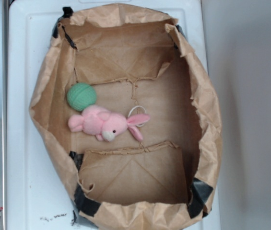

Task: Grab the pink bunny.

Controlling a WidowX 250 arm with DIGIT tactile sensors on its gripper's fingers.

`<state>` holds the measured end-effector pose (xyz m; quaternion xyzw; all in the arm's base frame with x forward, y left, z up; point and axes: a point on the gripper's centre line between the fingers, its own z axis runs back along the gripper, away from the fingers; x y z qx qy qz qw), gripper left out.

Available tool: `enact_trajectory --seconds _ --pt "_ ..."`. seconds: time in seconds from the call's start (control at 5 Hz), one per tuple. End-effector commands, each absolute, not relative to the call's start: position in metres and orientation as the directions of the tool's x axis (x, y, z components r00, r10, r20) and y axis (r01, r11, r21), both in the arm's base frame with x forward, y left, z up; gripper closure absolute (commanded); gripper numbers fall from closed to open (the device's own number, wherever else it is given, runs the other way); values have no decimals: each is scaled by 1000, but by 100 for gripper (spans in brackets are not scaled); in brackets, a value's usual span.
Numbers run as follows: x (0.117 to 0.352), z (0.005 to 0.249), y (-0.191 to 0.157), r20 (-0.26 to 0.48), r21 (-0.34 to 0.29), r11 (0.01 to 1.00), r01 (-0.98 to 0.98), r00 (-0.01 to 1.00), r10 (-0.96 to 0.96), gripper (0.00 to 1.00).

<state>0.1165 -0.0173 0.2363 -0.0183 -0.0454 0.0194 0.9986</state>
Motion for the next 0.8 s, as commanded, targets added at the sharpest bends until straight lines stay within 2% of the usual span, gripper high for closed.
enact_trajectory --seconds 0.0,0.2,0.4,0.6 --pt "116 236 -17 90 -38 999 -37 995 40 0" --pt "166 241 -15 171 -34 996 -87 981 91 0" --pt "213 245 -8 198 -54 988 -143 969 151 0" --pt "243 241 -1 224 -50 989 -136 964 144 0"
